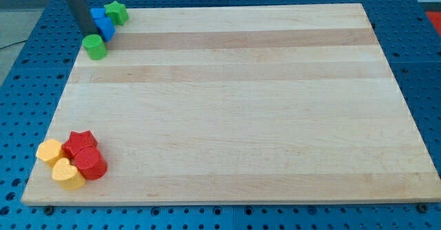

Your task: Move the green circle to the top of the yellow hexagon

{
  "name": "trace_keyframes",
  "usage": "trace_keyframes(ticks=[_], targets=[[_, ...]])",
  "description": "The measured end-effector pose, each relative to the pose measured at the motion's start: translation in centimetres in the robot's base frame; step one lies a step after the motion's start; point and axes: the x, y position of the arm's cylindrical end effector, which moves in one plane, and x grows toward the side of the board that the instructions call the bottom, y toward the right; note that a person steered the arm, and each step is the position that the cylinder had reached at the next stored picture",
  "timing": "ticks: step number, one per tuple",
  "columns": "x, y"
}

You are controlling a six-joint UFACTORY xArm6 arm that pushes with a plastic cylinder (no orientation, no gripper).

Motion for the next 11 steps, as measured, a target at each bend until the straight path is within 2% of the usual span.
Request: trace_keyframes(ticks=[1, 4, 7, 9, 10, 11], targets=[[3.5, 2.9], [8.8, 2.4], [17.1, 2.4], [21.2, 2.4], [20.8, 2.4], [16.8, 4.8]])
